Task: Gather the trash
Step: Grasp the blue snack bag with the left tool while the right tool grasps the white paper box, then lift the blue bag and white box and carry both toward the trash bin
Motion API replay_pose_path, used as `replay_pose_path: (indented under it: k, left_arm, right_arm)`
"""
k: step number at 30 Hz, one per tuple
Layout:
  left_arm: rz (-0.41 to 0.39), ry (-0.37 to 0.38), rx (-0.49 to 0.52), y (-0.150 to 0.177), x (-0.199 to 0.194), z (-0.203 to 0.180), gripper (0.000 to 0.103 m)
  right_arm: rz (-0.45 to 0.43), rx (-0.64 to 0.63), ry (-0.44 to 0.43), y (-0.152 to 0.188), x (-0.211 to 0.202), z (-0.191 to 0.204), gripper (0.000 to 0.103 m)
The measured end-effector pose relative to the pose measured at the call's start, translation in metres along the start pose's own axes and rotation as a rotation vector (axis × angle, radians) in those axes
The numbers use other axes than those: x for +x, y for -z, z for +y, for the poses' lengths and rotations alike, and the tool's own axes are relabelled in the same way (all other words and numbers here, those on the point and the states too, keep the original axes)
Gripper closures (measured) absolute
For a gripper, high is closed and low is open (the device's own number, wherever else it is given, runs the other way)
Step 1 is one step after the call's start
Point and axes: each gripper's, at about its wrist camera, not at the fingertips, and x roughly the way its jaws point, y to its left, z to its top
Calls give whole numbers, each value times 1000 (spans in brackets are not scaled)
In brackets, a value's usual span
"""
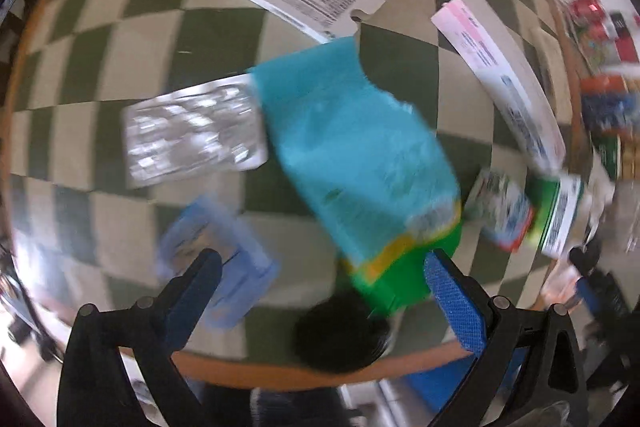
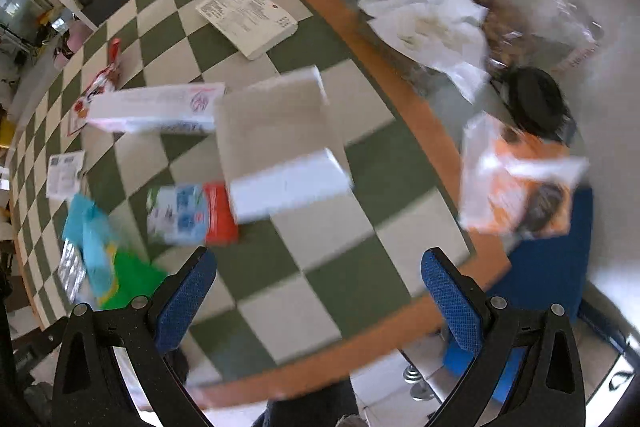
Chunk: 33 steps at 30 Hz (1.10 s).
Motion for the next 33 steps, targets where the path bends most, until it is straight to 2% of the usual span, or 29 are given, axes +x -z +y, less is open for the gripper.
replay_pose_path:
  k: [2, 4, 5, 6, 7, 8, 10, 12, 13, 16, 17, 20, 23, 25, 31, 33]
  left_arm:
    - [33, 10, -23, -14, 14, -7, 15]
    - [49, 2, -24, -22, 22, -14, 46]
    - [44, -5, -21, -24, 23, -18, 50]
    - [15, -32, -12, -25, 19, -22, 63]
    - [-13, -61, 9, -26, 15, -27, 93]
    - [-20, -77, 29, -26, 13, -31, 101]
    - [-36, -101, 63, -25, 8, -39, 103]
    - [-96, -164, 121, -22, -5, -49, 103]
    - [-116, -182, 139, -20, -10, -53, 103]
    - [-160, -195, 175, -17, -35, -68, 103]
    - [-165, -184, 180, -15, -43, -71, 103]
    - [-131, -82, 149, -13, -49, -68, 100]
    - [-7, -22, 112, -14, -21, -64, 98]
    - [40, 11, 95, -12, -6, -68, 98]
    - [52, 19, 78, -19, -6, -85, 98]
    - [30, 47, 63, -18, -21, -83, 98]
  right_arm:
    - [17, -7, 1, -16, 16, 6, 0]
    - [32, -13, 1, -25, 27, 13, 0]
    - [41, -22, 8, -31, 34, 17, 0]
    - [47, -27, 12, -36, 40, 21, 0]
    - [53, -32, 10, -39, 45, 24, 0]
    - [60, -35, 10, -42, 49, 25, 0]
    - [71, -36, 9, -47, 56, 28, 0]
    - [73, -30, 3, -51, 61, 28, 8]
    - [71, -31, -1, -52, 62, 28, 23]
    - [60, -30, -26, -54, 60, 26, 27]
    - [60, -26, -36, -54, 58, 25, 27]
    - [57, -17, -56, -50, 49, 23, 27]
    - [57, -5, -68, -47, 43, 19, 27]
    - [60, 4, -75, -43, 43, 17, 27]
    - [80, 13, -84, -32, 46, 15, 27]
    - [80, 12, -92, -30, 44, 12, 26]
